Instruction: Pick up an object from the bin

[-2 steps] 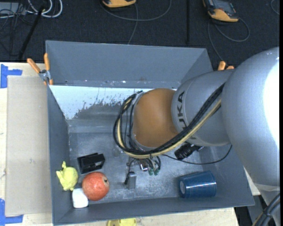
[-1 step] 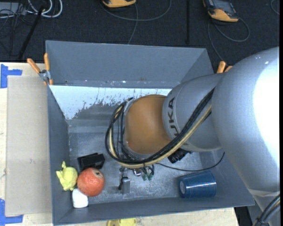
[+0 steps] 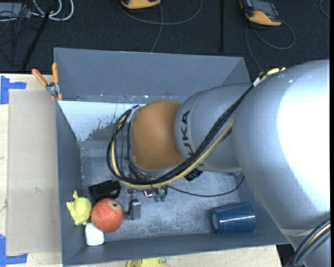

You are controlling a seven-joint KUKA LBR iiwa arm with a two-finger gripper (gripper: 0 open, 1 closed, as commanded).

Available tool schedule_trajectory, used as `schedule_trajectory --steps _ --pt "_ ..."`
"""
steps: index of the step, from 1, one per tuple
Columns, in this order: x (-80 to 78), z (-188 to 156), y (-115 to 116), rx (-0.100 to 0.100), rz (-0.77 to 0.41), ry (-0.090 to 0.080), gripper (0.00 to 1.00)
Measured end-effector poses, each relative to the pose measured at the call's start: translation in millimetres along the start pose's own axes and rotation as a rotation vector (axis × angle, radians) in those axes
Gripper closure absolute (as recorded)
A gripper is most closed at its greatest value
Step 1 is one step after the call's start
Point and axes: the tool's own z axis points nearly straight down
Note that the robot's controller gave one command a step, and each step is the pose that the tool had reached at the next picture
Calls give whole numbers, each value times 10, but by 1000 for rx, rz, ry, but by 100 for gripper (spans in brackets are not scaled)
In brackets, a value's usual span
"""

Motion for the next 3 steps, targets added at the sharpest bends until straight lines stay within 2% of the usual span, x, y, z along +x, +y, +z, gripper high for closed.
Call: schedule_trajectory --steps 1,2,3 --pt "-240 -25 275 3 -166 -9 0" --pt "-214 -22 364 2 -233 -8 0" --pt "-400 -409 324 1 -471 -6 100"
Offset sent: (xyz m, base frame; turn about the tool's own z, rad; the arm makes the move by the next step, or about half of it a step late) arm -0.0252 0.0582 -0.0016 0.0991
